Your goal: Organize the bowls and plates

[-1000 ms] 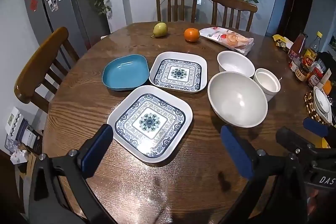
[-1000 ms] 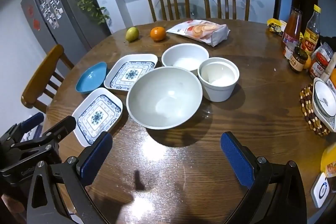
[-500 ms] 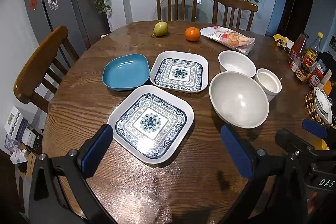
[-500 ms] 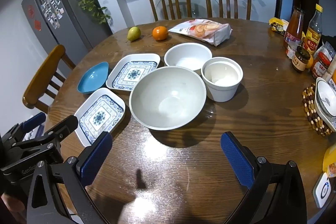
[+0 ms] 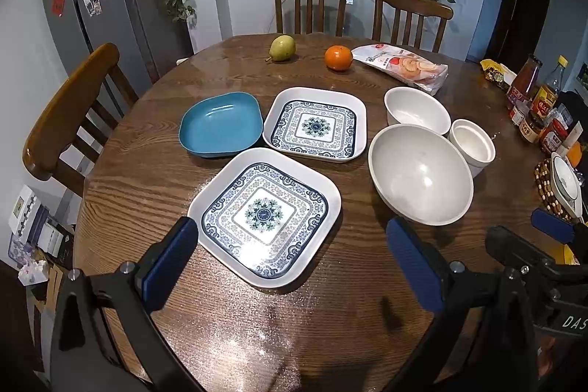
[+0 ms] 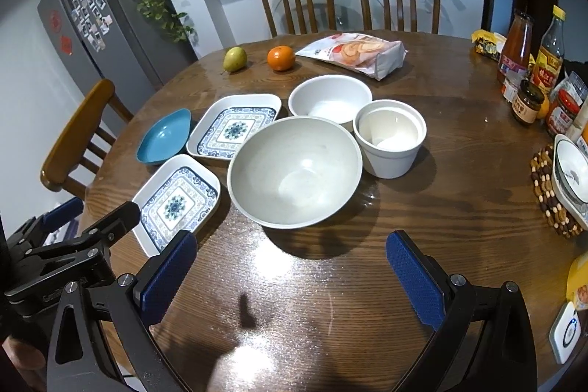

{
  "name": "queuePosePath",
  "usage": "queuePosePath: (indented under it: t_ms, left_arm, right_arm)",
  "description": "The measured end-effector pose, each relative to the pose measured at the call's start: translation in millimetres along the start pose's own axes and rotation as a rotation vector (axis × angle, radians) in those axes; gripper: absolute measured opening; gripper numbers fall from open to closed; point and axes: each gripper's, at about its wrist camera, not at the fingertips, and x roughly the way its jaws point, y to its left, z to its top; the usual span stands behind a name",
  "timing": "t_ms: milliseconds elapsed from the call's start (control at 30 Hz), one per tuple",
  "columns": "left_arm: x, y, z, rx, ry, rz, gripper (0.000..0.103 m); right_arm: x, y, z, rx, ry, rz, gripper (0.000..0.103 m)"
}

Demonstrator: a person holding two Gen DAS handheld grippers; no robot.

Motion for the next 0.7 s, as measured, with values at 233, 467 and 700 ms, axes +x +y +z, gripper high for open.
queuePosePath:
  t_ms: [233, 467, 700]
  left_arm:
    - [1.3, 0.5, 0.7, 0.001, 0.003, -0.003, 0.102]
    - [3.8, 1.6, 0.9, -0.005, 0.010, -0.011, 0.102]
    - [11.2, 4.4, 0.0, -0.016, 0.042, -0.003, 0.102]
  right_arm:
    - [0.7, 0.7, 0.5, 0.001, 0.000, 0.002, 0.103]
    - [1.0, 1.5, 0.2, 0.002, 0.002, 0.003, 0.103]
    - [3.7, 4.4, -1.7, 0.007, 0.014, 0.007, 0.103]
